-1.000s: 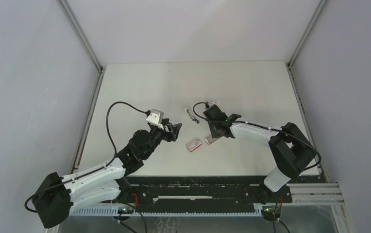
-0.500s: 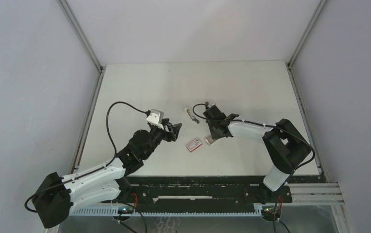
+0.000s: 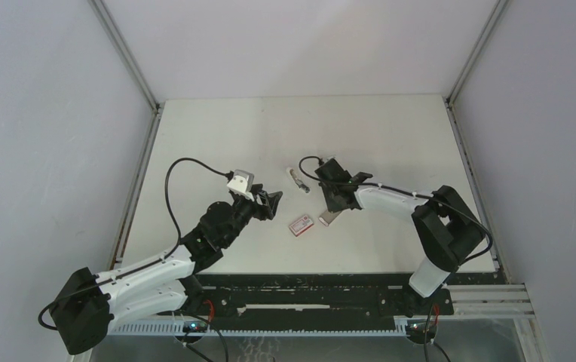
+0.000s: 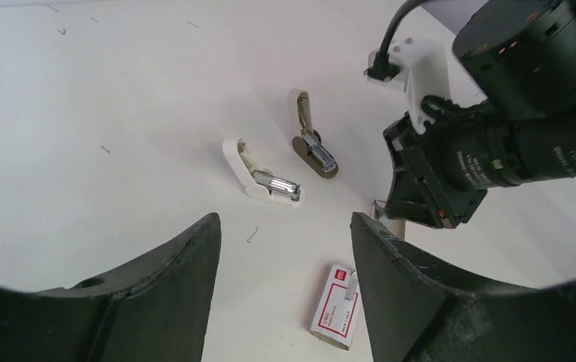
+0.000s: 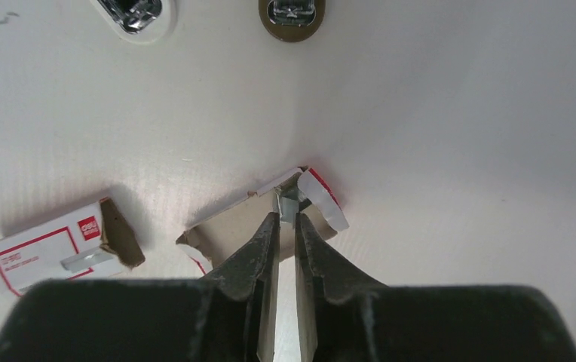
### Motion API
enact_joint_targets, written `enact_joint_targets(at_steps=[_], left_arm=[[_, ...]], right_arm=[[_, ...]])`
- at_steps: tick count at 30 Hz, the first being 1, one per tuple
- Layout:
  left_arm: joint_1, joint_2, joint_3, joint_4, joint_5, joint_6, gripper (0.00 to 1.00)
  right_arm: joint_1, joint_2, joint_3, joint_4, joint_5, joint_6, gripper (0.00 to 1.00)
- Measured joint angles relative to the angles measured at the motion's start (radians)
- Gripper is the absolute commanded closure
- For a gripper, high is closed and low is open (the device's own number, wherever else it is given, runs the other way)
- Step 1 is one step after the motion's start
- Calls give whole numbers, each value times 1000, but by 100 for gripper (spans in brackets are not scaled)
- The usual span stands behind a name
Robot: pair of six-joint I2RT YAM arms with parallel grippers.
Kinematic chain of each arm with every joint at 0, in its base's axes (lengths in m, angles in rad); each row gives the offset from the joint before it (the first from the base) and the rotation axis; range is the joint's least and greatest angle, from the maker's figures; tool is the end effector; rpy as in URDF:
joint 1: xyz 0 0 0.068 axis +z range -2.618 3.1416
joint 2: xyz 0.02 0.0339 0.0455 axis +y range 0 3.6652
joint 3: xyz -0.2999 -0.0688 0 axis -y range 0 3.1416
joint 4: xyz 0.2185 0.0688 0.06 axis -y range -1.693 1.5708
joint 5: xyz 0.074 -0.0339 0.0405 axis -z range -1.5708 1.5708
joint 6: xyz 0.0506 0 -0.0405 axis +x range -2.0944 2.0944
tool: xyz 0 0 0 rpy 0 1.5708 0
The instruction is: Load the staples into the stapler
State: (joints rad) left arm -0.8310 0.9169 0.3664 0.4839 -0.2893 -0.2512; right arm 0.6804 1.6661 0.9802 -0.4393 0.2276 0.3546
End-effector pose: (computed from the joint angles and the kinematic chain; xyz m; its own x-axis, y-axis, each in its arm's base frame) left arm 0.1303 -0.1213 0.2802 -0.1717 -0.1652 -0.9712 0.4887 0.8417 -0.2296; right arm 0.2472 0.1854 0.2088 -0.8443 -0.2482 -0.4749 -0.2603 0.9646 -0.0413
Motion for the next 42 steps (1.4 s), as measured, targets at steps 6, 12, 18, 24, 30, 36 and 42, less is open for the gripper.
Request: enact_joint_targets(at_steps=[6, 12, 18, 24, 30, 36, 42], left_arm=[[0, 0, 0, 0, 0, 0, 32], [0, 0, 0, 0, 0, -1, 32], [0, 0, 0, -2, 0, -1, 32], [0, -2, 0, -14, 0, -1, 32], [0, -10, 0, -23, 0, -1, 32], [0, -12, 0, -23, 0, -1, 31], [0, -15, 0, -23, 0, -1, 31]], right_arm=[[-10, -78, 47, -66, 34, -27, 89], [-60, -105, 64, -88, 0, -46, 84], [-59, -70, 62, -75, -77, -27, 72], [-24, 4, 60, -66, -82, 5, 71], [-2, 35, 60, -67, -51, 31, 71], [17, 51, 60, -66, -21, 45, 73], [21, 65, 60, -66, 4, 49, 75]])
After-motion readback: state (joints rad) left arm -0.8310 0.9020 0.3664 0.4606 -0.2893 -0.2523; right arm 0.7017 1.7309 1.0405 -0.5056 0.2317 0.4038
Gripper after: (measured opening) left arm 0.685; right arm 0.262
